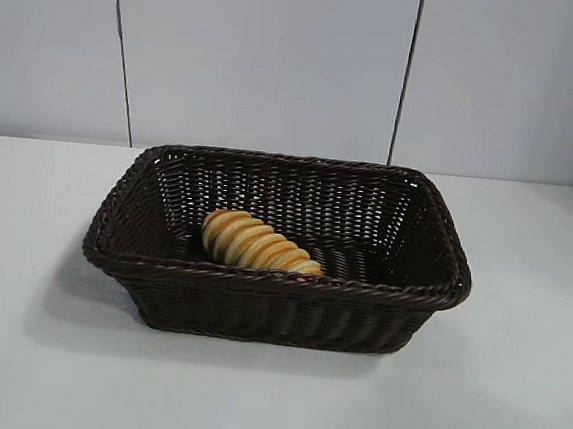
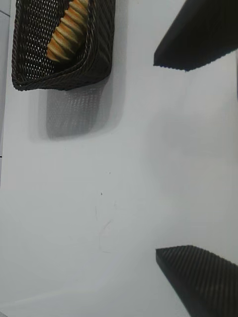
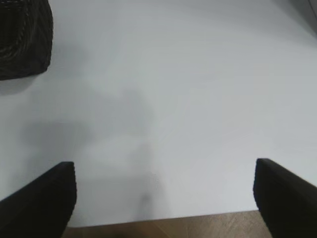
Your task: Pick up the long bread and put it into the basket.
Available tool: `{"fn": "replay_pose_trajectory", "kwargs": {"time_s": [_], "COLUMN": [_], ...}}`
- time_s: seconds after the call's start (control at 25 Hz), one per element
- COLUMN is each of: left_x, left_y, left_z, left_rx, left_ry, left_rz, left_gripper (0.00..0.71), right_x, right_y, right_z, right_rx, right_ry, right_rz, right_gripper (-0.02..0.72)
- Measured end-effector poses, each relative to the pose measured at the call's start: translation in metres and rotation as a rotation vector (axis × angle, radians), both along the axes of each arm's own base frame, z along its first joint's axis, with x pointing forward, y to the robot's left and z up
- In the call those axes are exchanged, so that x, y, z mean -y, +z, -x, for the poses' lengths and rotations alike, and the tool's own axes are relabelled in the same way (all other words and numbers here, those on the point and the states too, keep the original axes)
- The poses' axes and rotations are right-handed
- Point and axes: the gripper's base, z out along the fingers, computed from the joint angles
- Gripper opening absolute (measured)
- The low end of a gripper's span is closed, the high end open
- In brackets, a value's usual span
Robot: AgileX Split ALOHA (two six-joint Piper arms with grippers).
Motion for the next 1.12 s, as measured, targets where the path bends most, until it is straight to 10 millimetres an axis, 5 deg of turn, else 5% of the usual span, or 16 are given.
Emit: {"fn": "replay_pose_trajectory", "kwargs": {"time_s": [0.24,0.44,1.12], "left_x": [0.0,0.0,0.0], "left_y": [0.0,0.0,0.0], "left_z": [0.0,0.0,0.0], "left_rx": [0.0,0.0,0.0], "left_ry": [0.0,0.0,0.0], "left_rz": [0.0,0.0,0.0], "left_gripper": [0.694,0.694,0.694], "right_x": [0.0,-0.002,-0.001], "right_y": [0.001,0.0,-0.006], "right_z": [0.002,0.027,0.021], "right_rx": [0.024,0.186,0.213], "right_ry": [0.0,-0.001,-0.005], "right_rz": [0.003,0.026,0.036], "right_gripper": [0.695,0.695,0.695]}}
